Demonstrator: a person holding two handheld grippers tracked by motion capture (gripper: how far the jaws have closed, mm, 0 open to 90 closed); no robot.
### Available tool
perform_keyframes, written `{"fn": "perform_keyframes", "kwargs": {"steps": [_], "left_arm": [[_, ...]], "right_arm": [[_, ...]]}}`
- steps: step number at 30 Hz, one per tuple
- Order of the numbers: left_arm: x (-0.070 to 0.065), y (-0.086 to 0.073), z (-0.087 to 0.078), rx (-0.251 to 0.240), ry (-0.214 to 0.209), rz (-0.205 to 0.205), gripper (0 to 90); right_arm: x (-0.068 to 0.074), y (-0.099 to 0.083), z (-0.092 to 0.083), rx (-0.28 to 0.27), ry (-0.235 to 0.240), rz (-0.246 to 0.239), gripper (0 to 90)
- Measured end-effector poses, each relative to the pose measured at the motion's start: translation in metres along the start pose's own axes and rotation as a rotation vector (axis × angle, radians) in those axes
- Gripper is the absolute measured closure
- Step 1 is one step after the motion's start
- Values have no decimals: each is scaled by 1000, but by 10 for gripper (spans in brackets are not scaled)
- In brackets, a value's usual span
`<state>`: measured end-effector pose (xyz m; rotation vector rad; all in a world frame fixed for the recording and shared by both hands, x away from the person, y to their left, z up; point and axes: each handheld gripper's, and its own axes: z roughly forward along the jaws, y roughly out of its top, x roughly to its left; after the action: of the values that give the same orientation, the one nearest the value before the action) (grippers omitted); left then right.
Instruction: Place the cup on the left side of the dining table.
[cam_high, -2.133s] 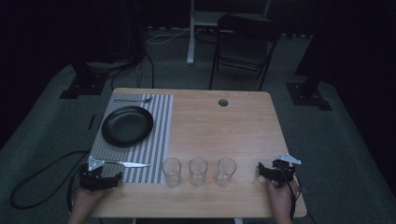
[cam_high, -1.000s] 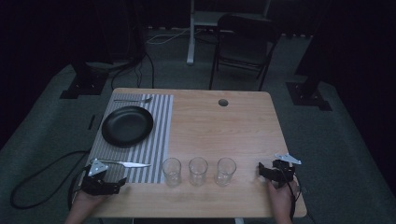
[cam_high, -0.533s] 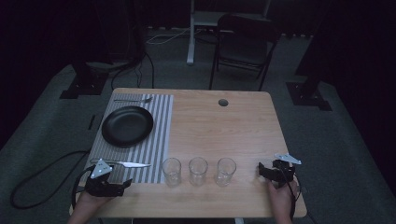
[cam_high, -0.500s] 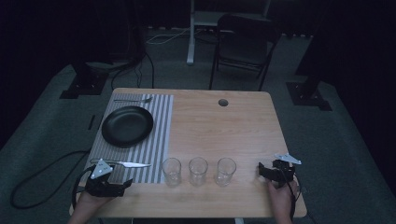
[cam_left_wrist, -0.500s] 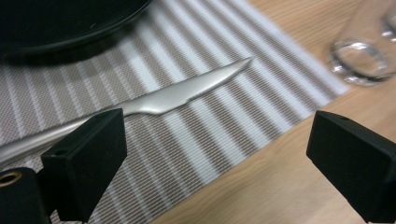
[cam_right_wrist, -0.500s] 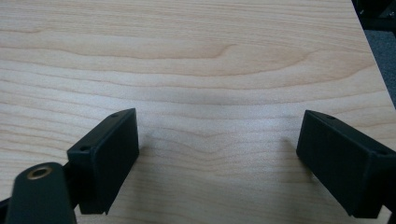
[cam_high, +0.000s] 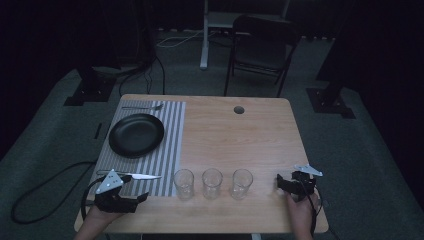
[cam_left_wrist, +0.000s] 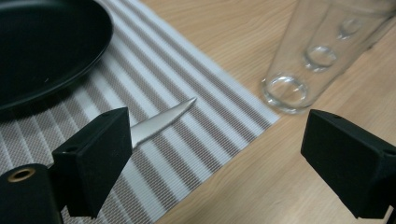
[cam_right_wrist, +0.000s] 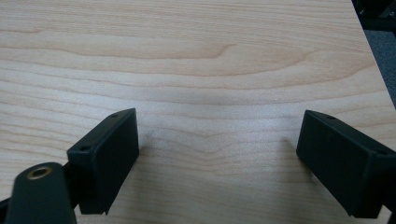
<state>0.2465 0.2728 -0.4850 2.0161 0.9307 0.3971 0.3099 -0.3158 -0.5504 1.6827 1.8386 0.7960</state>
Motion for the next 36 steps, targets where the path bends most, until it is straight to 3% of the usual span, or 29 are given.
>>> {"fn": "perform_keyframes", "kwargs": {"steps": [9, 20, 26, 36], "left_arm": [[-15, 24, -4, -45, -50, 67, 93], [-27, 46, 1, -49, -87, 119, 93], [-34, 57, 6, -43, -130, 159, 93], [-43, 70, 16, -50, -170, 177, 93]], "right_arm": [[0, 0, 0, 0, 0, 0, 125], [0, 0, 0, 0, 0, 0, 125], [0, 0, 0, 0, 0, 0, 125], [0, 0, 0, 0, 0, -1, 124]]}}
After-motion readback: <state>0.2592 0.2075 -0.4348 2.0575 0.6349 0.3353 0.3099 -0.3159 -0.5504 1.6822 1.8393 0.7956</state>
